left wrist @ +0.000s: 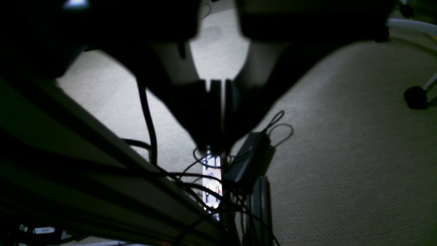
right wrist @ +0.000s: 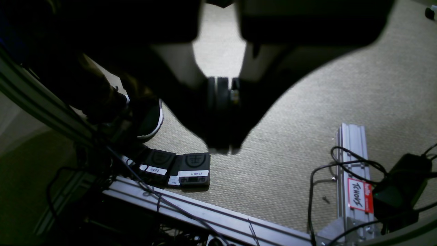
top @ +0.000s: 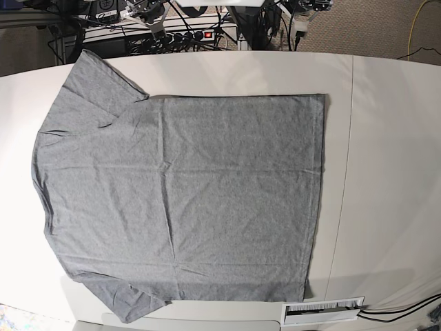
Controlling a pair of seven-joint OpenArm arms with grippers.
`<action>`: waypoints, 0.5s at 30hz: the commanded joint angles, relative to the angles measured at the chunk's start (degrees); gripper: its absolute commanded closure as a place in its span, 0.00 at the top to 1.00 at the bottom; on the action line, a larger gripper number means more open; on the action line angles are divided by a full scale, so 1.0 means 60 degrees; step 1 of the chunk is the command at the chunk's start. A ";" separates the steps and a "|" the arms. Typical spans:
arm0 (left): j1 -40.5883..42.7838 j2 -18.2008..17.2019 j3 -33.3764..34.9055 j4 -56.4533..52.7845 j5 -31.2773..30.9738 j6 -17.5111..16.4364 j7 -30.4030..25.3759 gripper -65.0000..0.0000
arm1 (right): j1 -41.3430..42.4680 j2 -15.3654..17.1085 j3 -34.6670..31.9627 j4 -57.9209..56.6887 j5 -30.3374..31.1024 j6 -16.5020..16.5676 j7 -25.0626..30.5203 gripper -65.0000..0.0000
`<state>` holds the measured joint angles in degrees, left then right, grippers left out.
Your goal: Fold the T-shirt properly
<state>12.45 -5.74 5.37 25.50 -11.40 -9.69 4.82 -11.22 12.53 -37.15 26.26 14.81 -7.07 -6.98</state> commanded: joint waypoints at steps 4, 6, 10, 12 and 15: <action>0.0047 -0.0025 0.0022 0.0044 0.0015 -0.0069 -0.0062 0.00 | -0.0015 0.0109 0.0022 0.0044 -0.0091 -0.0040 0.0091 0.00; 0.0047 -0.0029 0.0022 0.0044 0.0015 -0.0073 -0.0062 0.00 | -0.0015 0.0113 0.0022 0.0044 -0.0091 -0.0044 0.0087 0.00; 0.0127 -0.0029 0.0022 0.0044 0.0018 -0.0069 -0.0058 0.00 | -0.0015 0.0117 0.0022 0.0044 -0.0091 -0.0040 0.0091 0.00; 0.0208 -0.0029 0.0022 0.0047 0.0018 -0.0069 -0.0069 0.00 | -0.0091 0.0138 0.0022 0.0051 -0.0095 -0.0036 0.0098 0.00; 0.0419 -0.0029 0.0022 0.0091 0.0018 -0.0073 -0.0222 0.00 | -0.0171 0.0226 0.0022 0.0055 -0.0131 -0.0015 0.0106 0.00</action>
<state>14.48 -5.76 5.37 25.80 -11.38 -9.69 3.84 -11.81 13.23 -37.15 26.39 13.98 -7.03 -6.72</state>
